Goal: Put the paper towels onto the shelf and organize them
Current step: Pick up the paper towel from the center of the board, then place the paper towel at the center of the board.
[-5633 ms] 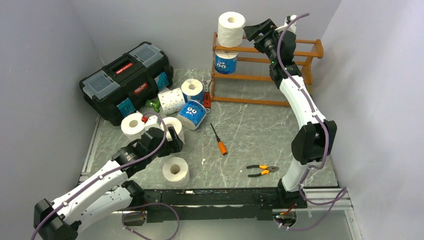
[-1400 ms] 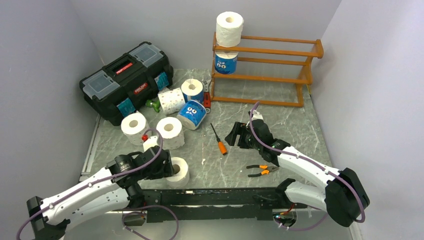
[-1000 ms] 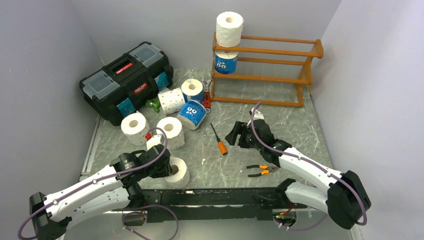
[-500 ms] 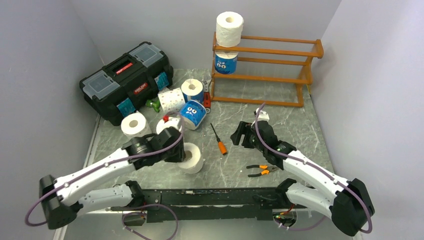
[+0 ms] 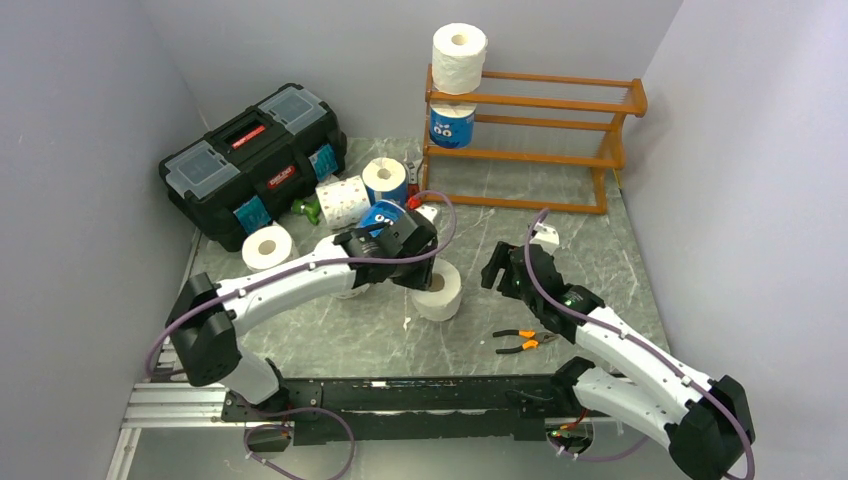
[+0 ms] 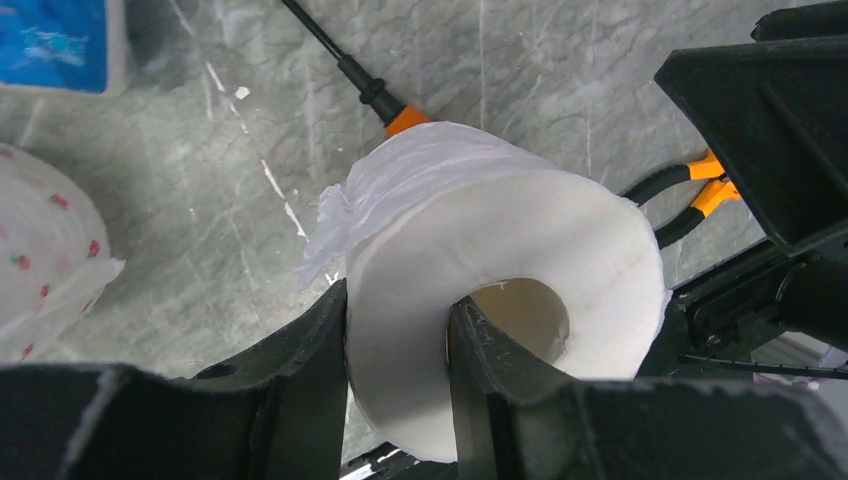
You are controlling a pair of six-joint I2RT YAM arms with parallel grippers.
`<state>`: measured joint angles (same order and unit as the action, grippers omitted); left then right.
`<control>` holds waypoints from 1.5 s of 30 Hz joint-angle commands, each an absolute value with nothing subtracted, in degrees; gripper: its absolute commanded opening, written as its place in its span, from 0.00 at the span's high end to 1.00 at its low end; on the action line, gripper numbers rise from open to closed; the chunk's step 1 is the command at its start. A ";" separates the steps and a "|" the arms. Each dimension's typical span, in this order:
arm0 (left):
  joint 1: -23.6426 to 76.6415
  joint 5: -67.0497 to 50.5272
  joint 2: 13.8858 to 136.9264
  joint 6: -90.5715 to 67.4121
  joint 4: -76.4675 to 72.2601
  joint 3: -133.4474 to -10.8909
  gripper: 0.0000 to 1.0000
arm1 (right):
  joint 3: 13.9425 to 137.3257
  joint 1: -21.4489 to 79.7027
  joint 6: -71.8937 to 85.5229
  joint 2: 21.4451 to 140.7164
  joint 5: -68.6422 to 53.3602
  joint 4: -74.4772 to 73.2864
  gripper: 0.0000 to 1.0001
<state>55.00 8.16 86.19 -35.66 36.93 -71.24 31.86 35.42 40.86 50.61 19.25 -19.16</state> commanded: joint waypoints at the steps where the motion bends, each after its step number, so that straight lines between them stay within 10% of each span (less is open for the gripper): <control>1: 55.52 3.27 88.37 -32.28 32.30 -75.60 0.89 | 34.08 35.12 42.69 49.18 23.68 -23.08 0.21; 16: 54.30 3.91 111.70 -26.98 35.24 -105.12 0.88 | 34.71 34.49 45.81 38.22 32.04 -32.07 0.19; 31: 49.49 5.25 120.12 -29.99 34.28 -106.00 0.84 | 35.43 34.26 46.55 36.96 31.85 -34.02 0.16; 35: 49.44 5.72 119.62 -29.91 34.38 -105.76 0.70 | 35.67 34.09 47.59 39.31 29.50 -33.01 0.12; 40: 49.40 5.45 117.54 -29.96 33.88 -104.53 0.22 | 37.00 33.86 46.75 41.22 25.65 -31.29 0.10; 45: 49.40 6.13 112.71 -29.94 35.43 -103.46 0.06 | 39.21 33.28 46.46 43.64 24.24 -31.11 0.07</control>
